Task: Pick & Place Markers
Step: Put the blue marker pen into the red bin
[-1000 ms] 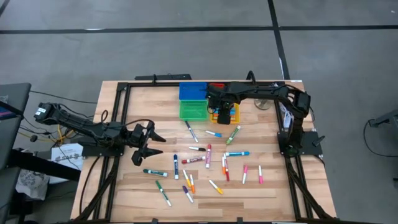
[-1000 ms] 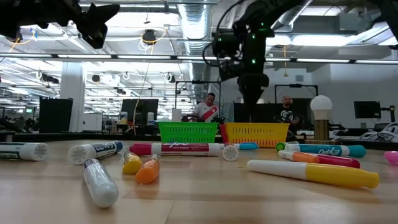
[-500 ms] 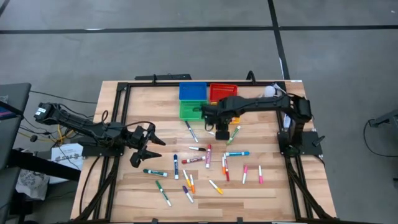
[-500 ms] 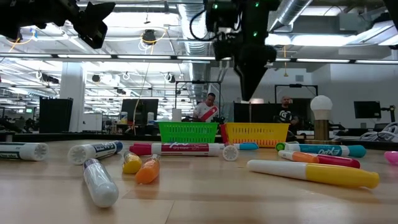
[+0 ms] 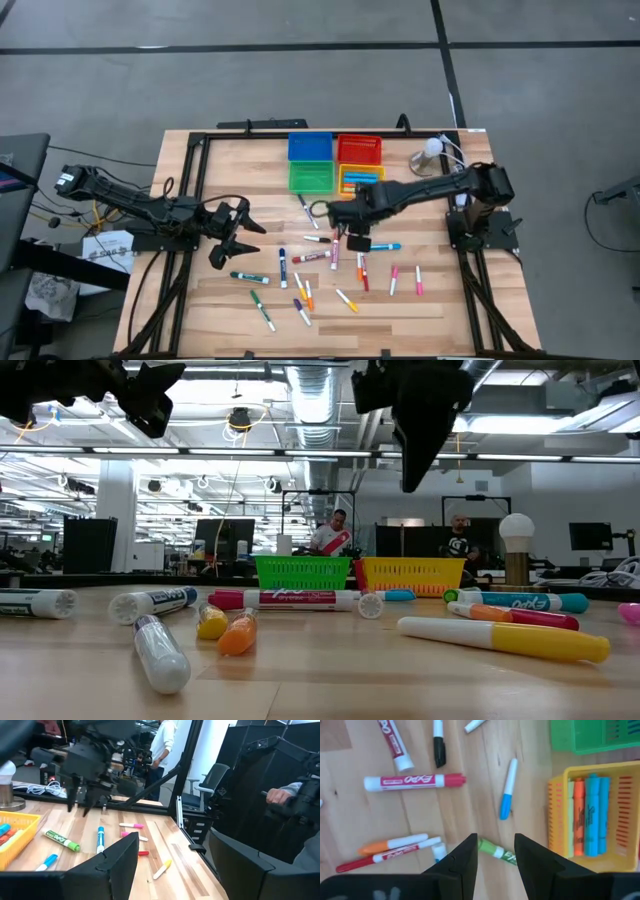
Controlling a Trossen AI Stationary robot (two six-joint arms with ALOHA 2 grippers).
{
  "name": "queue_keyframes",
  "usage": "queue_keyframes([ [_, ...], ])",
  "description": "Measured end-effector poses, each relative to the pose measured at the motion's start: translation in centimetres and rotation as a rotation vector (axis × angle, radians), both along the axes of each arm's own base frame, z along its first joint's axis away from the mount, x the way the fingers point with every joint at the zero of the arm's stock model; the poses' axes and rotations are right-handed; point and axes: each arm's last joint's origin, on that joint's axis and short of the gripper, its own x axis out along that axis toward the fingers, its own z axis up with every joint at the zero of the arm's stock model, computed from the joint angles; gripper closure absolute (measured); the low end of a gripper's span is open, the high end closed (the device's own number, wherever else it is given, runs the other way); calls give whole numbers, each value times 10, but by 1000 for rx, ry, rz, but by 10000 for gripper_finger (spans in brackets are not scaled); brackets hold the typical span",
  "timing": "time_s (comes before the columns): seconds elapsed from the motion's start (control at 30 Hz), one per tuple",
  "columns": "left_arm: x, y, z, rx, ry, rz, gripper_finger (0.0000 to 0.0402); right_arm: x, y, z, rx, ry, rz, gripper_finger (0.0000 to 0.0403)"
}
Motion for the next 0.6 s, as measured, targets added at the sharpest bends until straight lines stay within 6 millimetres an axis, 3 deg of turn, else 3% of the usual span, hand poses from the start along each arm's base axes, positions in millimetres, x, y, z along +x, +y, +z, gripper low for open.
queue_keyframes([
  [0.6, 0, 0, 1, -4, -13, 0, 160, -35, 77, 0, -122, 37, -137, 285],
])
